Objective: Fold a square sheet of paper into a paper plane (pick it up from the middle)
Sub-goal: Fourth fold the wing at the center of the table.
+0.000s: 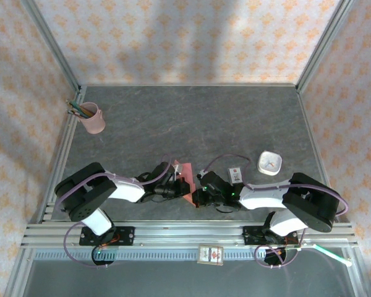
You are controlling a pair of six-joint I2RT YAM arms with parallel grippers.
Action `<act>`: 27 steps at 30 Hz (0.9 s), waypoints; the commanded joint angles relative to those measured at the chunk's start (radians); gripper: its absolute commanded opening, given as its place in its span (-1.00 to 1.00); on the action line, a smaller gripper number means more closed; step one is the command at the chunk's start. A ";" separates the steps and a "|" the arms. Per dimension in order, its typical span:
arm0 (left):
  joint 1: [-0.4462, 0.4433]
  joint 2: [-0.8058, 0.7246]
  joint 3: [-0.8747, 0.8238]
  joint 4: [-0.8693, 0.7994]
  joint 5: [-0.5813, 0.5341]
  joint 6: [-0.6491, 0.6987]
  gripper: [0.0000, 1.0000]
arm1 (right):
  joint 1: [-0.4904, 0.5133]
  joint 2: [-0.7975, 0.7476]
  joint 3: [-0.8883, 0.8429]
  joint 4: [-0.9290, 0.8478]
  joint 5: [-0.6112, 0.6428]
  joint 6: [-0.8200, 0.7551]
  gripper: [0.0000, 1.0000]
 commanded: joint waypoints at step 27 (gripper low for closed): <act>0.248 0.128 0.189 -0.218 0.035 0.254 -1.00 | -0.004 0.060 -0.028 -0.215 0.042 -0.031 -1.00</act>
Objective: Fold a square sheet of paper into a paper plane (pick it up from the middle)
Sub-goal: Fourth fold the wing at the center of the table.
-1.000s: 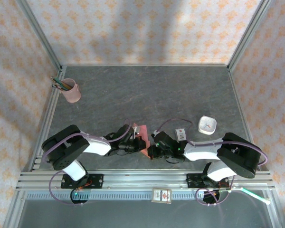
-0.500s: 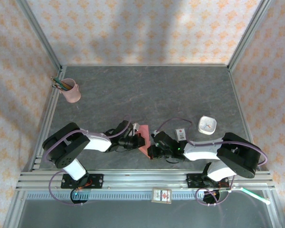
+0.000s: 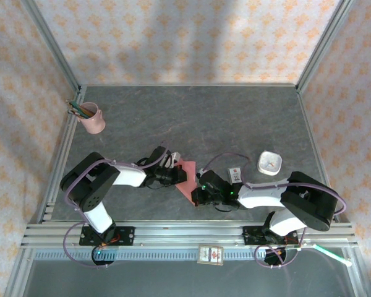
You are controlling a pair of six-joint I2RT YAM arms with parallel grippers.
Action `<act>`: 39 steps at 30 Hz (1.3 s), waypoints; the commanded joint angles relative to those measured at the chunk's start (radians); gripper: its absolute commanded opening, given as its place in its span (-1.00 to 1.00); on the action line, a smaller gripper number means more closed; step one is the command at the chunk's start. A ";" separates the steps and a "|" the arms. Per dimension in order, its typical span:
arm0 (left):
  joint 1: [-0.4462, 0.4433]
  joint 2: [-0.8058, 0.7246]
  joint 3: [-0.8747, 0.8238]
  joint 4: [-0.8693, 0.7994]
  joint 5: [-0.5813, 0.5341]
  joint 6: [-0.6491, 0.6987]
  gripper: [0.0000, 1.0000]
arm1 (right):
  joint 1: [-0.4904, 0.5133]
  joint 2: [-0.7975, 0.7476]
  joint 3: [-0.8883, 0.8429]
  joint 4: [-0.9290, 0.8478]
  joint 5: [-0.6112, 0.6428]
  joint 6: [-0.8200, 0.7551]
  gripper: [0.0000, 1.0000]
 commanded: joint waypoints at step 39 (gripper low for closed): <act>0.249 -0.011 0.186 -0.063 -0.077 0.090 -0.75 | -0.002 -0.045 0.004 -0.261 0.069 -0.089 -1.00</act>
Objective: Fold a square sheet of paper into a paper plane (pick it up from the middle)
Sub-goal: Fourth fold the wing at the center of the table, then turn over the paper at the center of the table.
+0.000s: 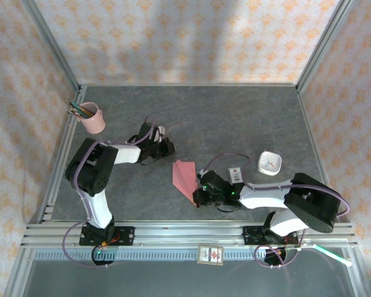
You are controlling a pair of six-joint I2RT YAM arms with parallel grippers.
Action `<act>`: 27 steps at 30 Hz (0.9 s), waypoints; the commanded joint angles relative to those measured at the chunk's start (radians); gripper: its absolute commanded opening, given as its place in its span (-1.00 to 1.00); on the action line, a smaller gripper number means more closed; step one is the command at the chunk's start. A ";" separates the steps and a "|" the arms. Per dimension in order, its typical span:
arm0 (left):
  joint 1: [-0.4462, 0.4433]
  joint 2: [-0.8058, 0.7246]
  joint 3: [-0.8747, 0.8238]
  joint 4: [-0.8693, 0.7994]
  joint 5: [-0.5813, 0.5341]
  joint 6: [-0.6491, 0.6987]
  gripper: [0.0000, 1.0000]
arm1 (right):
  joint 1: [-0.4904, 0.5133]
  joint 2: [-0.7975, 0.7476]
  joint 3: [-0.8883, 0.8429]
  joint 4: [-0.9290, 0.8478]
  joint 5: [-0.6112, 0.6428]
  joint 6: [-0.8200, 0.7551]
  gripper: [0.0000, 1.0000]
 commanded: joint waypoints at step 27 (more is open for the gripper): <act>-0.093 -0.457 -0.332 -0.004 -0.051 -0.014 -0.43 | -0.107 0.120 0.195 0.005 0.063 -0.111 -0.23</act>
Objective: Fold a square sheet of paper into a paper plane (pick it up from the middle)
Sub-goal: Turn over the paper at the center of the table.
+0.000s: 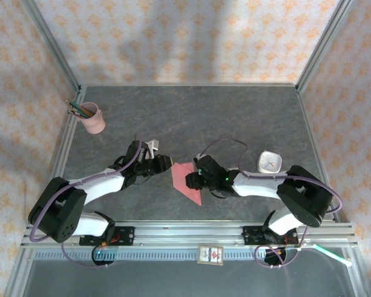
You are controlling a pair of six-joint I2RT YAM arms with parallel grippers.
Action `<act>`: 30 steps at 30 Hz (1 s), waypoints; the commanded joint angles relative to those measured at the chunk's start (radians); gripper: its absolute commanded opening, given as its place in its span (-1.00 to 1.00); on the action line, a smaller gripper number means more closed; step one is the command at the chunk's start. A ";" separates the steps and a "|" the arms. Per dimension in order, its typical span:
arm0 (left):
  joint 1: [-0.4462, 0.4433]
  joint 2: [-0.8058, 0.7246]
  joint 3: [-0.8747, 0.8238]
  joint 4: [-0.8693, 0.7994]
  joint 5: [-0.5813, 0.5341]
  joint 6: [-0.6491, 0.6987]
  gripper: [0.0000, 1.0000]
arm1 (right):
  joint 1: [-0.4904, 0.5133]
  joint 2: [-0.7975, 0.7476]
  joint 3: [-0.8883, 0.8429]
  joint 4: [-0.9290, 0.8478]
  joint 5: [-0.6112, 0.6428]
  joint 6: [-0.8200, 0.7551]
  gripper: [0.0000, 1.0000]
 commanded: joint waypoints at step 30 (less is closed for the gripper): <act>0.117 -0.150 0.004 -0.119 -0.125 0.027 -0.34 | 0.083 0.039 0.395 -0.633 0.856 -0.123 -1.00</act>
